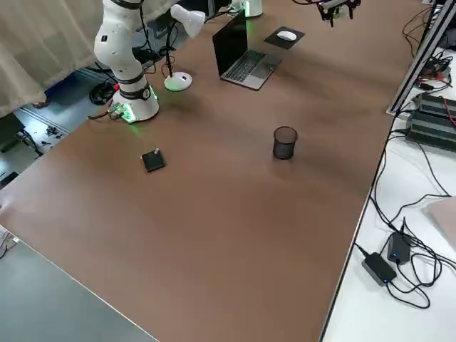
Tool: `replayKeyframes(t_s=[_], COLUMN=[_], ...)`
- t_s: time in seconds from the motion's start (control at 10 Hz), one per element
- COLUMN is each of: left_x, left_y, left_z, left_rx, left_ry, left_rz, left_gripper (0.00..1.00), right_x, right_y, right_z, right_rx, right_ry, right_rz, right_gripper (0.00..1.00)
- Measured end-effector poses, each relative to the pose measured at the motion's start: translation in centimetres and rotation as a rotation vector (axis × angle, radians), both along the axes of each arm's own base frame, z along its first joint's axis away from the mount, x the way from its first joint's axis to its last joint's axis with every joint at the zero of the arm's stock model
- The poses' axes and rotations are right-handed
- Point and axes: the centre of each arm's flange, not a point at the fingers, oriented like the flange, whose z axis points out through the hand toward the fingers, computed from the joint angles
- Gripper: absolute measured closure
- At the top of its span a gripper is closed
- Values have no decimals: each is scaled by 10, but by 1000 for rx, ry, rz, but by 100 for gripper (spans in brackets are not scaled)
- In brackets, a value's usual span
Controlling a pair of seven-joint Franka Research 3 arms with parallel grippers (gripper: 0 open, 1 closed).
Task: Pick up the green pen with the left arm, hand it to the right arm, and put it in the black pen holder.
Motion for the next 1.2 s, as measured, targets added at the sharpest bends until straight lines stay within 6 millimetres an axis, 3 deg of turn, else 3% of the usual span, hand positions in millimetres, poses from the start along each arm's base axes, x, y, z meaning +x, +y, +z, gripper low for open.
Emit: replayKeyframes(t_s=[0.3, 0.8, 1.2], left_x=[0, 6, 3], left_y=[0, 4, -6], left_z=[0, -1, -9], left_rx=[0, -7, -18], left_ry=[0, -15, -20], left_rz=[0, 16, 28], left_gripper=[82, 82, 82], right_x=[0, 0, -1], right_y=[0, 0, 3], right_z=[1, 2, 2], right_rx=[1, 2, 4], right_ry=[-1, -3, -3], right_rz=[0, 0, 4], right_gripper=[47, 47, 49])
